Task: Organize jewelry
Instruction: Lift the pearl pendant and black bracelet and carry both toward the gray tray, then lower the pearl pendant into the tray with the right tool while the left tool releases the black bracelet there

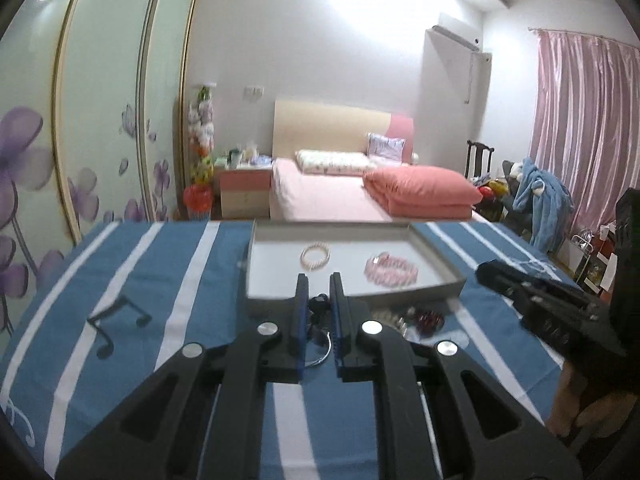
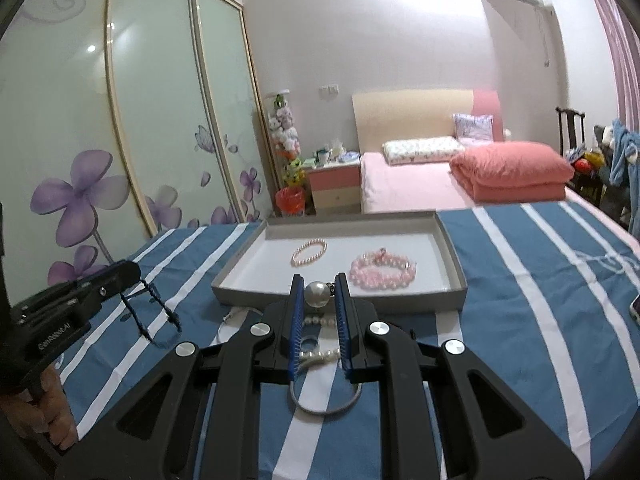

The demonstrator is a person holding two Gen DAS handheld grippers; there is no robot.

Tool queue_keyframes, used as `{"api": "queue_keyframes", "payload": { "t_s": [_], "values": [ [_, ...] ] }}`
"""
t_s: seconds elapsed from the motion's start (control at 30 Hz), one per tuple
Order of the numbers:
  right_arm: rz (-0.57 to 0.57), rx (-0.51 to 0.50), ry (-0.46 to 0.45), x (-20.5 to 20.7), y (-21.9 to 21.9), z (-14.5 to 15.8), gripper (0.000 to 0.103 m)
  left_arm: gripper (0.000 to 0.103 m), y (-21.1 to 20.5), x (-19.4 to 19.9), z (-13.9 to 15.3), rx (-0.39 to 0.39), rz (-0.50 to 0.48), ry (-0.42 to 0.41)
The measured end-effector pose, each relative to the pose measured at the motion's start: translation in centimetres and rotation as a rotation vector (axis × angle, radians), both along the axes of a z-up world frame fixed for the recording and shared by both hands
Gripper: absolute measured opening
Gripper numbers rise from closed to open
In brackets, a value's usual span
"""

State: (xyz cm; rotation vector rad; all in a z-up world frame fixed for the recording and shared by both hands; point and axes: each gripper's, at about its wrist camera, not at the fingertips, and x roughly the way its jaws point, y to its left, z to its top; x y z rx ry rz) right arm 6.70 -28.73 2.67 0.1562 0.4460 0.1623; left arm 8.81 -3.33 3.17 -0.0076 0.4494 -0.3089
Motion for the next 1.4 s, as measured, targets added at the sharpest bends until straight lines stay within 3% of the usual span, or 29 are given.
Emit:
{"api": "queue_keyframes", "payload": {
  "t_s": [0.33,0.8,1.1,1.4],
  "values": [
    [-0.08,-0.04,-0.081,1.5,0.5,1.4,0.016,0.011,-2.1,1.8,1.6,0.031,0.045,-0.078],
    [-0.154,-0.048,-0.115,6.2,-0.8,1.7,0.016,0.011,-2.7,6.9,0.7,0.011,0.06,-0.067],
    [-0.151,-0.026,-0.05,10.4,-1.9,0.1,0.016,0.011,-3.5,10.7,-0.6,0.004,0.043,-0.03],
    [-0.134,0.005,0.084,14.4,-2.3,-3.0,0.016,0.011,-4.6,14.8,-3.1,0.014,0.021,0.041]
  ]
}}
